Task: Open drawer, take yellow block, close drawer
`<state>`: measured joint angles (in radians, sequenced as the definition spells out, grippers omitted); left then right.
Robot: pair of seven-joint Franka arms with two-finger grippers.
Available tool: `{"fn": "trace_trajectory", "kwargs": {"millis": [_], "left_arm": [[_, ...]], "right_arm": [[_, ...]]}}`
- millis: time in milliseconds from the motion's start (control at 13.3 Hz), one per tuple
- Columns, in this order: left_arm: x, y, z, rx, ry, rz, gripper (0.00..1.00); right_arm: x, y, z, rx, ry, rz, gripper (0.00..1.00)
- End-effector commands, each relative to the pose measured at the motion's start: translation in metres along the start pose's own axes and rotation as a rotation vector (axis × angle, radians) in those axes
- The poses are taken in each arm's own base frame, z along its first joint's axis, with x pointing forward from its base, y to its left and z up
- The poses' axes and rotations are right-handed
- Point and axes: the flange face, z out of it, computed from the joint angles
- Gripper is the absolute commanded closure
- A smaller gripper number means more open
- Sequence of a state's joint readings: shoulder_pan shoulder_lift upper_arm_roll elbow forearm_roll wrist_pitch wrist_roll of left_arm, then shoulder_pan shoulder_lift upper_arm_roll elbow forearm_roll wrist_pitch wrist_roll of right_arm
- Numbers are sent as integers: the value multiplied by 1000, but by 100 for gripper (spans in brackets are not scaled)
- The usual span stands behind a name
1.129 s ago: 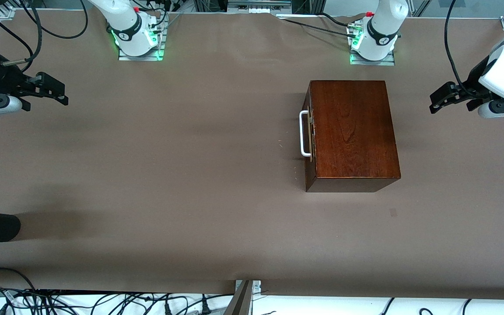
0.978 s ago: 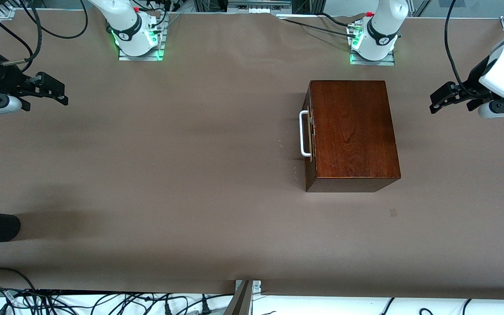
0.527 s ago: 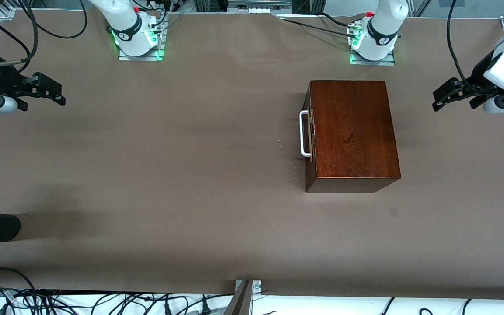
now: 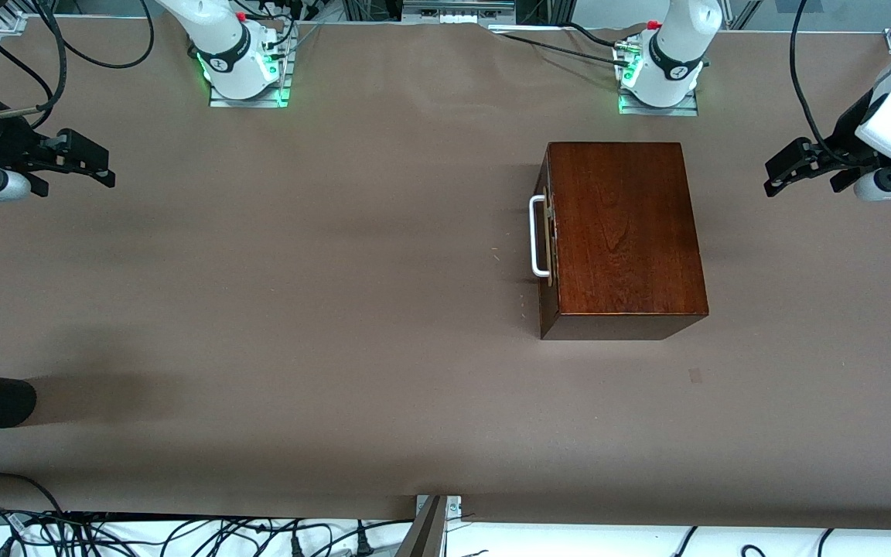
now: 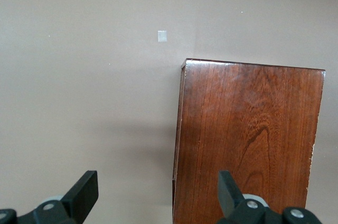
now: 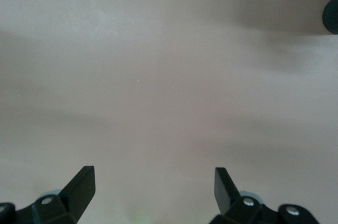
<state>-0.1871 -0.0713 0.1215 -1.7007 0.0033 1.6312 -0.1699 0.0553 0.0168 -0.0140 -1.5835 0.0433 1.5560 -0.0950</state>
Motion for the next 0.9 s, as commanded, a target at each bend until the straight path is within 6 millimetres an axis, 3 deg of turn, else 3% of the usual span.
{"fn": "trace_trajectory", "kwargs": {"millis": [0, 150, 828], "left_arm": [[-1, -3, -1, -18, -1, 11, 0], [-1, -4, -3, -19, 2, 8, 0], [-1, -8, -3, -18, -3, 4, 0]], "right_arm": [[0, 1, -2, 0, -6, -4, 0], [4, 3, 5, 1, -14, -8, 0], [3, -13, -1, -41, -7, -42, 0]]}}
